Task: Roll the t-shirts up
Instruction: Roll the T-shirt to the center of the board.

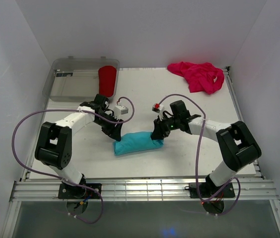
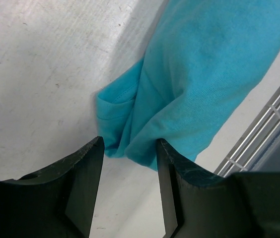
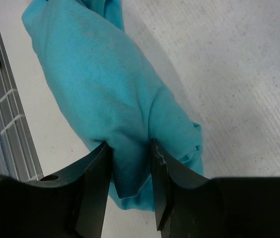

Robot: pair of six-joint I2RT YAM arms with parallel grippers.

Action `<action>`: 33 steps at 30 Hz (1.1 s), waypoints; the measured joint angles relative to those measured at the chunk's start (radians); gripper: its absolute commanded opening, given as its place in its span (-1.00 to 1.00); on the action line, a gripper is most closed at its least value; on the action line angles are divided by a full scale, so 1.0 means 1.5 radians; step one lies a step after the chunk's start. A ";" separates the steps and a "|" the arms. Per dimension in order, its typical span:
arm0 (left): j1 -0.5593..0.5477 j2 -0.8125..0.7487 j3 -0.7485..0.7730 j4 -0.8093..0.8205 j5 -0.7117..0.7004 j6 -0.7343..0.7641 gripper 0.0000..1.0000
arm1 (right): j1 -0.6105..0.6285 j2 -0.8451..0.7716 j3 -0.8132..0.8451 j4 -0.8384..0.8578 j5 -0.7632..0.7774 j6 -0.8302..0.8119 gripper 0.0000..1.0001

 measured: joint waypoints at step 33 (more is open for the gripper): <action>0.000 0.056 -0.005 -0.018 0.028 -0.048 -1.00 | -0.046 -0.233 -0.199 0.031 0.046 0.112 0.01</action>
